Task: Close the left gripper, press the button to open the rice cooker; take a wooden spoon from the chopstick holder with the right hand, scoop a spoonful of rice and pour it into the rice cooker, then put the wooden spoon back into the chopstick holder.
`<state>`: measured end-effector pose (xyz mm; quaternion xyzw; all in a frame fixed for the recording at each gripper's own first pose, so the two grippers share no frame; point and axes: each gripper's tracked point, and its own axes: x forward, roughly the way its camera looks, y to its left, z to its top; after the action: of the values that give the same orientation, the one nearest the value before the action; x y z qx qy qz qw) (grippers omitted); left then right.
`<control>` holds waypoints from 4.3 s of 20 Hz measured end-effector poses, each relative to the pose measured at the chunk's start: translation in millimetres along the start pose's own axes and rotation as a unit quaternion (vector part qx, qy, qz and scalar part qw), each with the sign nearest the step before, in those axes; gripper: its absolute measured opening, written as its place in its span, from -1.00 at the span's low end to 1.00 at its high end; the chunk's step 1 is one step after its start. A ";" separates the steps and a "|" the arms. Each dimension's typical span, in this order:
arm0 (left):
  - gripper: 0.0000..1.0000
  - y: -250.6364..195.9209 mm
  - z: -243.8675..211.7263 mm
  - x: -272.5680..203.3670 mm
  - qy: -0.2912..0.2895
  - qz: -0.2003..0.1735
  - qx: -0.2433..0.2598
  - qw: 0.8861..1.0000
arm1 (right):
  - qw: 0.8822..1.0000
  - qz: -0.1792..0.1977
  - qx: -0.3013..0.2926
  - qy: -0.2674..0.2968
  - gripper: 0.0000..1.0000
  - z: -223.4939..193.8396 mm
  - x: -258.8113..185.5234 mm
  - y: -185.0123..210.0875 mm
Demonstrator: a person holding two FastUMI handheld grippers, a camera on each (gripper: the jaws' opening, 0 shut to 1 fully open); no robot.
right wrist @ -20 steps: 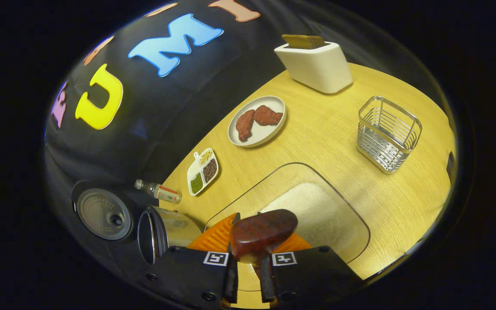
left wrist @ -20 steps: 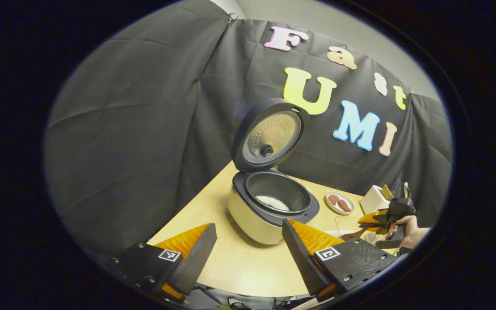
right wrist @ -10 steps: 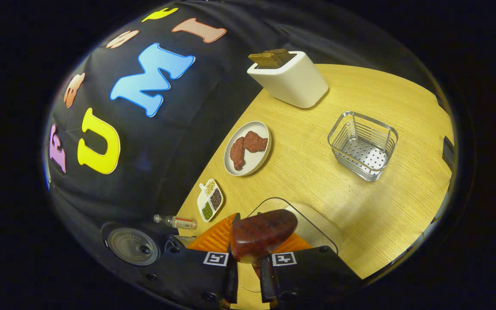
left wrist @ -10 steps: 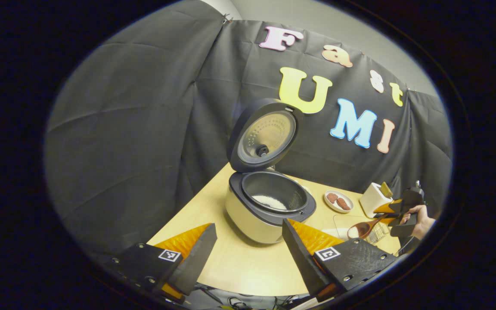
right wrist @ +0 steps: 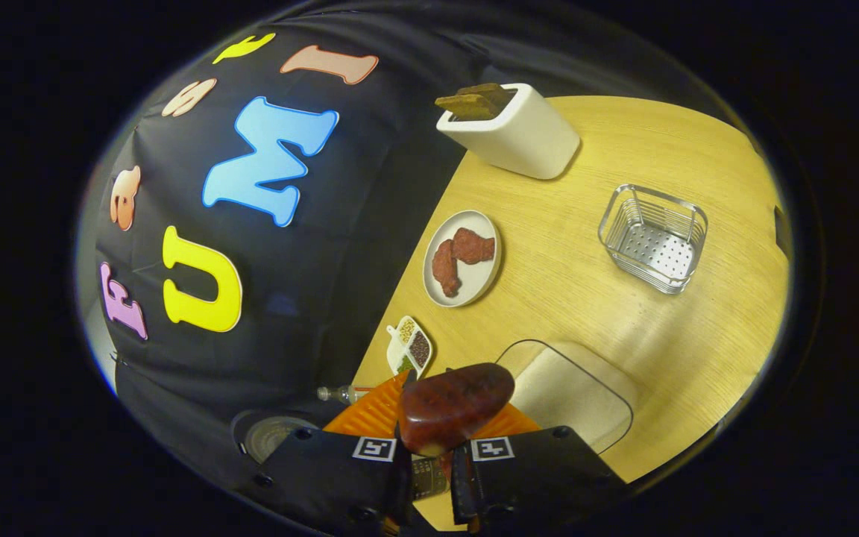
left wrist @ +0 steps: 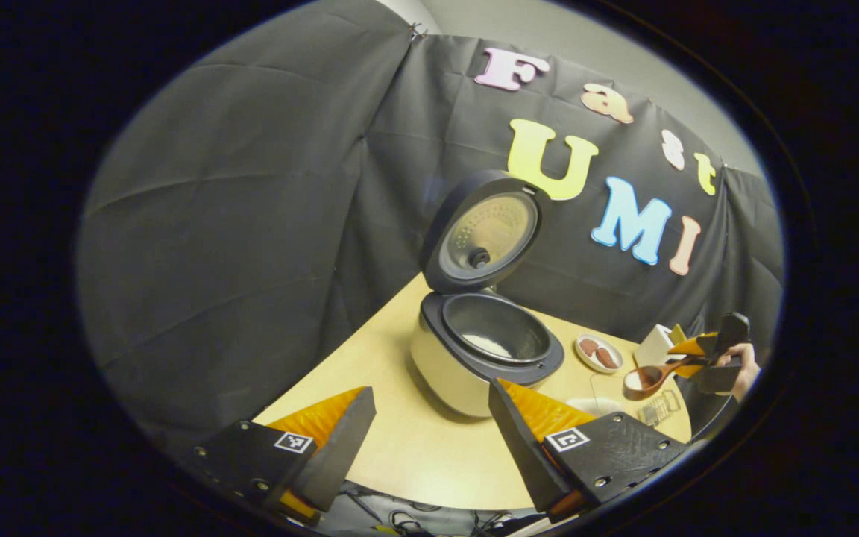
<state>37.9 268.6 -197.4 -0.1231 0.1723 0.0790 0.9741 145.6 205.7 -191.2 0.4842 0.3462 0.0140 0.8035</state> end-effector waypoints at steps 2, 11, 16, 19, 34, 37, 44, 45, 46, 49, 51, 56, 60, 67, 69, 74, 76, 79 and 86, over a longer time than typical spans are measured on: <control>0.94 4.7 -1.6 -2.3 -0.001 0.005 -0.008 1.000 | 1.000 0.014 -0.002 0.005 -0.55 -1.5 2.9 18.4; 0.94 24.1 -17.2 -15.9 0.005 0.035 -0.032 0.999 | 0.995 0.080 -0.033 0.056 -0.56 -42.6 27.7 115.7; 0.94 37.4 -16.2 -16.9 0.004 0.056 -0.043 0.998 | 0.988 0.108 -0.057 0.092 -0.55 -77.9 46.6 165.2; 0.94 43.8 -15.6 -18.6 0.005 0.061 -0.056 0.997 | 0.984 0.116 -0.080 0.111 -0.56 -103.3 58.1 186.5; 0.94 101.0 -6.9 -28.2 0.000 0.131 -0.030 0.991 | 0.895 0.138 -0.413 0.096 -0.55 -184.1 112.3 258.3; 0.94 103.7 -4.3 -29.3 0.000 0.134 -0.034 0.990 | 0.879 0.147 -0.443 0.092 -0.55 -195.6 114.4 265.8; 0.94 93.5 -4.0 -25.7 0.000 0.128 -0.028 0.991 | 0.868 0.151 -0.463 0.095 -0.55 -201.0 118.9 266.7; 0.94 92.2 -2.9 -25.5 0.000 0.127 -0.025 0.992 | 0.864 0.152 -0.471 0.094 -0.55 -202.7 118.3 266.8; 0.94 92.0 -3.8 -24.4 0.002 0.126 -0.023 0.992 | 0.858 0.153 -0.481 0.091 -0.55 -203.4 118.6 267.6; 0.94 91.6 -4.7 -24.6 0.004 0.126 -0.023 0.992 | 0.841 0.159 -0.510 0.083 -0.55 -211.2 116.5 270.2; 0.94 92.8 -4.7 -23.6 0.004 0.127 -0.024 0.992 | 0.832 0.167 -0.523 0.080 -0.55 -217.2 114.9 272.9; 0.94 93.4 -2.9 -25.3 0.000 0.129 -0.018 0.991 | 0.803 0.195 -0.558 0.079 -0.55 -236.0 112.0 281.3; 0.94 96.6 -7.4 -27.1 0.004 0.133 -0.021 0.991 | 0.770 0.206 -0.601 0.061 -0.55 -246.2 108.4 286.0; 0.94 105.5 -8.3 -32.1 -0.002 0.149 -0.027 0.988 | 0.684 0.228 -0.692 0.044 -0.56 -269.4 100.2 280.5; 0.94 104.8 -10.0 -32.8 -0.001 0.149 -0.025 0.989 | 0.656 0.235 -0.717 0.035 -0.55 -274.2 96.5 275.3; 0.94 101.1 -7.5 -34.5 -0.003 0.149 -0.018 0.989 | 0.639 0.279 -0.717 0.011 -0.61 -282.1 75.6 277.3; 0.94 96.3 -6.5 -33.7 -0.003 0.144 -0.017 0.989 | 0.628 0.280 -0.727 0.005 -0.55 -280.0 68.8 274.7; 0.94 86.5 -8.4 -30.1 0.000 0.135 -0.015 0.991 | 0.635 0.283 -0.719 -0.001 -0.55 -275.6 60.7 277.3; 0.94 38.2 10.2 -6.1 -0.023 0.089 0.041 0.995 | 0.648 0.268 -0.711 -0.047 -0.55 -213.3 -1.4 268.6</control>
<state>28.0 307.3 -194.1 -0.0654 0.1630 0.1613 0.9712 106.9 511.7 -41.1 -0.1639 0.0473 0.4480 0.8776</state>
